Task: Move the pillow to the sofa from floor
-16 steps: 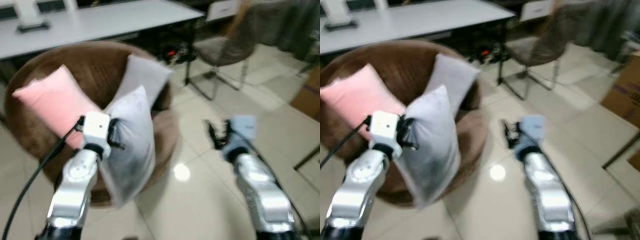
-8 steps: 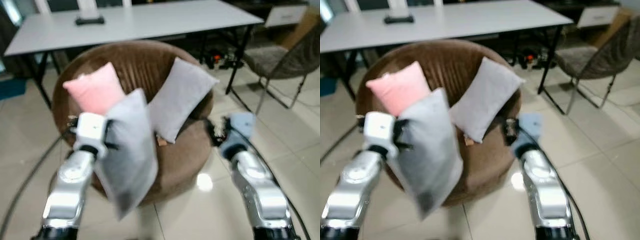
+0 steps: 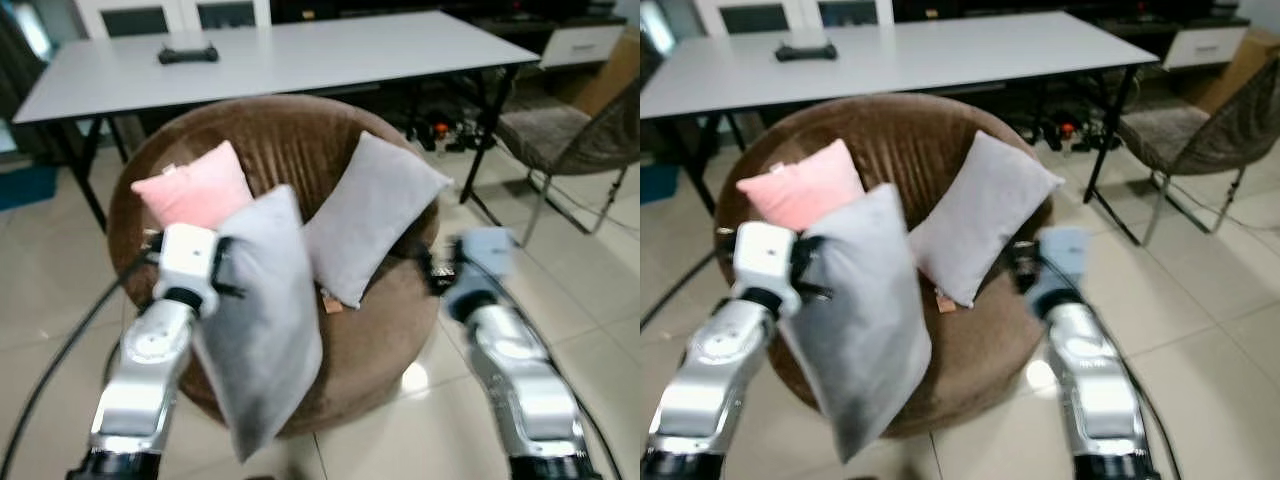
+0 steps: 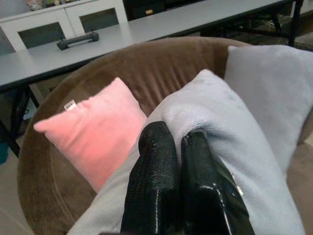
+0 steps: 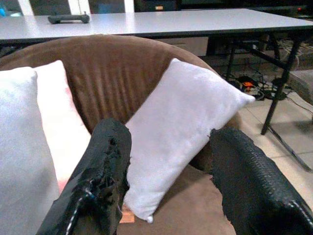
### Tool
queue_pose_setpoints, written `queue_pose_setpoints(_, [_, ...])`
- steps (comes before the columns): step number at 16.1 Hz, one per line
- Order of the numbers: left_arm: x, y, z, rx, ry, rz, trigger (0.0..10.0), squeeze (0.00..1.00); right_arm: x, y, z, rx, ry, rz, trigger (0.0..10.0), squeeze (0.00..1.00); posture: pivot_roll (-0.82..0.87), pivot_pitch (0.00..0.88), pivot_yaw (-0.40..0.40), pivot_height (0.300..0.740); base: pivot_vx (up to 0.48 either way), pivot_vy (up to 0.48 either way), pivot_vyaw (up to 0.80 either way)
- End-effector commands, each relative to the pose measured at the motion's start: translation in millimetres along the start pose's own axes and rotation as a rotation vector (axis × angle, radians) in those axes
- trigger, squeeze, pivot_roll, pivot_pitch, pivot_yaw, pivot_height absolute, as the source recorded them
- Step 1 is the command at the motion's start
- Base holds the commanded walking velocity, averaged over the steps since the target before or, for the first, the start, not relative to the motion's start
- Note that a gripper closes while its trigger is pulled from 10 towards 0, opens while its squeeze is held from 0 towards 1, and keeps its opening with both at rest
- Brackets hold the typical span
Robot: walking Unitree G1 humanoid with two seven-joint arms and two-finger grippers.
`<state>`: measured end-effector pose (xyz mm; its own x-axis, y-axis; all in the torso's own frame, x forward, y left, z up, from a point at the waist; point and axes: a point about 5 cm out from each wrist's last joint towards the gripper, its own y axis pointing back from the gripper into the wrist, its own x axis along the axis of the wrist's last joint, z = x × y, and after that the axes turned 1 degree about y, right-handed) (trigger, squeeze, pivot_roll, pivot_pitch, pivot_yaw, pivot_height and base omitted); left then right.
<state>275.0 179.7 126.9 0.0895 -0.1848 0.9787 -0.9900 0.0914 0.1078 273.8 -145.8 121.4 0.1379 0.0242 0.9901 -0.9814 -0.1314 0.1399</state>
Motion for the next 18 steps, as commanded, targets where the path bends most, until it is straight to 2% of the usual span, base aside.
queue_pose_setpoints(1, [16.6,-2.5,4.5,-0.013,-0.006,0.079,10.0,0.0,3.9,0.8,9.3,-0.03,0.009,0.018,10.0,0.0,0.03,0.0,0.039,0.74,0.349,0.0,0.0])
queue_pose_setpoints(7, [15.7,-1.6,4.7,-0.014,-0.005,0.08,10.0,0.0,4.2,0.2,8.3,-0.016,0.03,0.024,10.0,0.0,0.04,0.0,0.035,0.74,0.35,0.0,0.0])
queue_pose_setpoints(9, [15.9,-1.8,5.2,-0.013,-0.004,0.081,10.0,0.0,5.9,-0.3,3.2,0.032,0.053,0.029,10.0,0.0,0.04,0.0,0.035,0.74,0.349,0.0,0.0])
queue_pose_setpoints(11, [16.3,-2.0,5.6,-0.012,-0.004,0.083,10.0,0.0,5.4,0.1,-0.4,0.065,0.099,0.021,10.0,0.0,0.04,0.0,0.033,0.74,0.347,0.0,0.8])
queue_pose_setpoints(14, [16.4,-2.4,4.2,-0.001,-0.007,0.083,10.0,0.0,4.9,-0.6,1.0,0.065,0.082,0.019,10.0,0.0,0.04,0.0,0.029,0.74,0.331,0.0,0.8])
queue_pose_setpoints(18, [15.9,-3.3,3.0,0.019,-0.016,0.082,10.0,0.0,3.7,-1.2,2.5,0.073,0.075,0.01,10.0,0.0,0.04,0.0,0.021,0.74,0.062,0.0,0.0])
